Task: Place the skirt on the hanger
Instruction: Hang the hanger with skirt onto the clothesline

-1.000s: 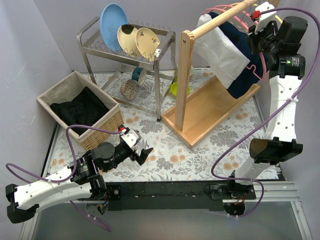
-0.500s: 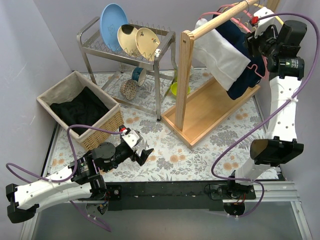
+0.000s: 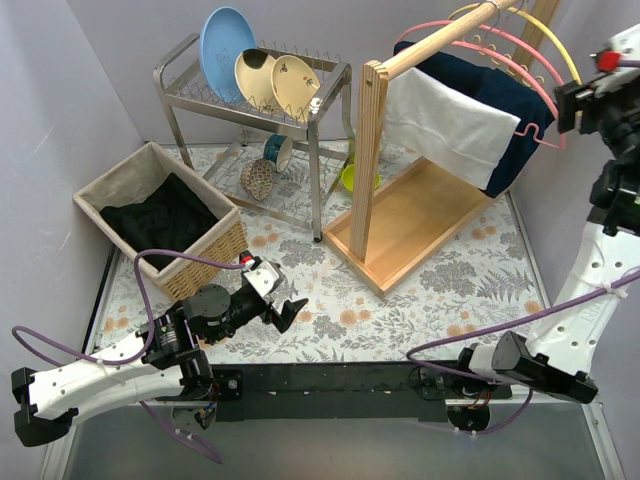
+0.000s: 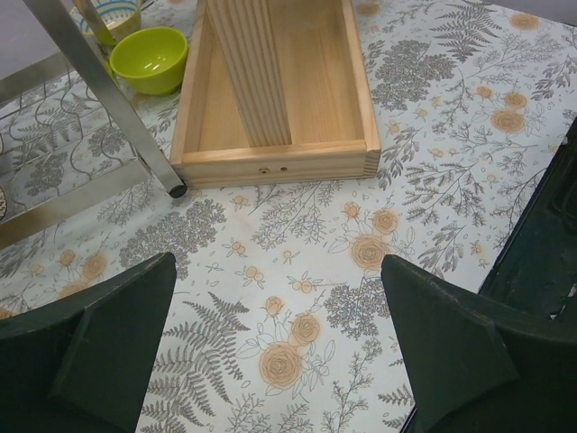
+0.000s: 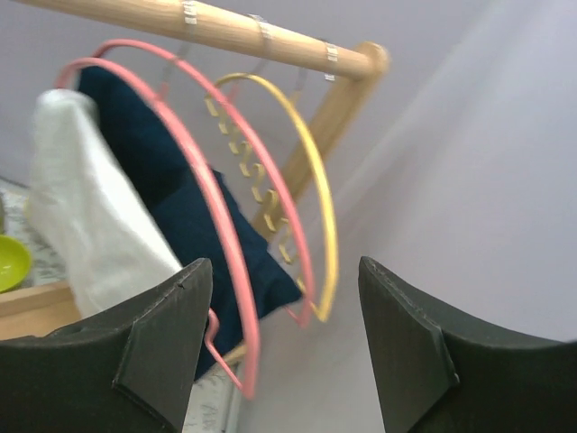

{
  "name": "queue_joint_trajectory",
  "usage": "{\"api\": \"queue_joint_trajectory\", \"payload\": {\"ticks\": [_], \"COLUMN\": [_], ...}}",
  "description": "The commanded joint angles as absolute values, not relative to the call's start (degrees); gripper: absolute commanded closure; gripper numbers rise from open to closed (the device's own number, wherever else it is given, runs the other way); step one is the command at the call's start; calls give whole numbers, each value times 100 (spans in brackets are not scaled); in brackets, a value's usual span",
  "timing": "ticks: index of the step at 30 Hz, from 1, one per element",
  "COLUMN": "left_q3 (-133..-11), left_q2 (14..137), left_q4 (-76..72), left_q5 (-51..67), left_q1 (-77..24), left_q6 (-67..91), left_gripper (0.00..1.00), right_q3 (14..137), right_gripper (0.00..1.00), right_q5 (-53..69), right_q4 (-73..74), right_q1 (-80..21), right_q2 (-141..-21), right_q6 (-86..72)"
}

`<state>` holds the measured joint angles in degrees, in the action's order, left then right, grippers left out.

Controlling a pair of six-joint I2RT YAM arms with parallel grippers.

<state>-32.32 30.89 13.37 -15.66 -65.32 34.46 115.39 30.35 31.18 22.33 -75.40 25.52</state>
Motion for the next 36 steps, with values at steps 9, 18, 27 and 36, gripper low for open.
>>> {"api": "queue_joint_trajectory", "payload": {"ticks": [9,18,27,36], "left_q3": [-3243,-3226,-3225,-3225], "left_q2": [3023,3137,3173,3199], "left_q4": [1362,1362,1371,1389], "left_q5": [-1450,-1468,-1450,-1424], "left_q1": [-6504,-6495,-6469,-6451], "left_q6": [3489,3489,3480,3472], "left_gripper": [2,2,2,2], "right_q3": [12815,12727,12805,12955], "right_gripper": [26,24,29,33], "right_q5": [4658,4748,3457,2901], "right_q4": [2813,2154,2004,1556], "right_q1": [3691,3552,2779,2725], "right_q2": [-9316,-9799,-9975,-10186], "right_q6": [1363,800,1292,1195]}}
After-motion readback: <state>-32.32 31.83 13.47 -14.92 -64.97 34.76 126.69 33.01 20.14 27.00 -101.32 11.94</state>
